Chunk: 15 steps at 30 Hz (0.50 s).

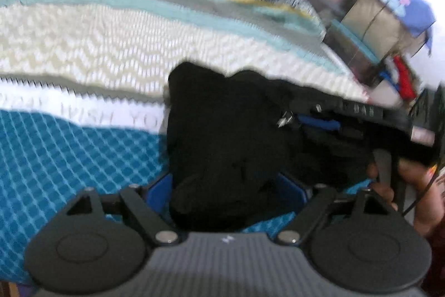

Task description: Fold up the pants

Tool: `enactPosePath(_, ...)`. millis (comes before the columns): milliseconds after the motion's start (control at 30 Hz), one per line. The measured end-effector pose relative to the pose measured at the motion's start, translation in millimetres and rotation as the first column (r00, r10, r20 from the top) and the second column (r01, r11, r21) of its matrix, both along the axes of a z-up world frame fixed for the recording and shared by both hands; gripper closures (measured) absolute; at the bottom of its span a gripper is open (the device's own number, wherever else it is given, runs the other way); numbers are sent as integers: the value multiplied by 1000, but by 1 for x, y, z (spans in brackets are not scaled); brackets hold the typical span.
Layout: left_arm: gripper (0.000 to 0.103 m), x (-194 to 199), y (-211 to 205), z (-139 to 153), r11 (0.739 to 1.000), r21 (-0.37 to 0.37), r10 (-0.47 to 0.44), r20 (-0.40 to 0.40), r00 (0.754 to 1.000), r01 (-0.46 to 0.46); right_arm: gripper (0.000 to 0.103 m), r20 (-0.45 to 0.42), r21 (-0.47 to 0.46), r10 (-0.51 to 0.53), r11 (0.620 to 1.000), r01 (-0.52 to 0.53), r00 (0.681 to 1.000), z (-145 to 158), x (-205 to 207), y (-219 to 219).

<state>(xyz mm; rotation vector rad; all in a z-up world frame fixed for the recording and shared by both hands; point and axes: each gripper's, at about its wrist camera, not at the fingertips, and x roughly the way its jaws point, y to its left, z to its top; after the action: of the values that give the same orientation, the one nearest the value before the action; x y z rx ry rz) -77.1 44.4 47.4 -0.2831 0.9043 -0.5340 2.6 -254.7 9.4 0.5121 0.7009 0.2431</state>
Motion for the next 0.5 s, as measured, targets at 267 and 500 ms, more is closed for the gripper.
enactPosePath(267,18,7,25,34,973,-228,52,56,997,-37,65,76,64,49,996,-54,996,13,-29,3)
enactPosePath(500,26,40,-7,-23,998,-20,62,-115,991,-65,67,-126,10,75,997,-74,989,-35,-15,23)
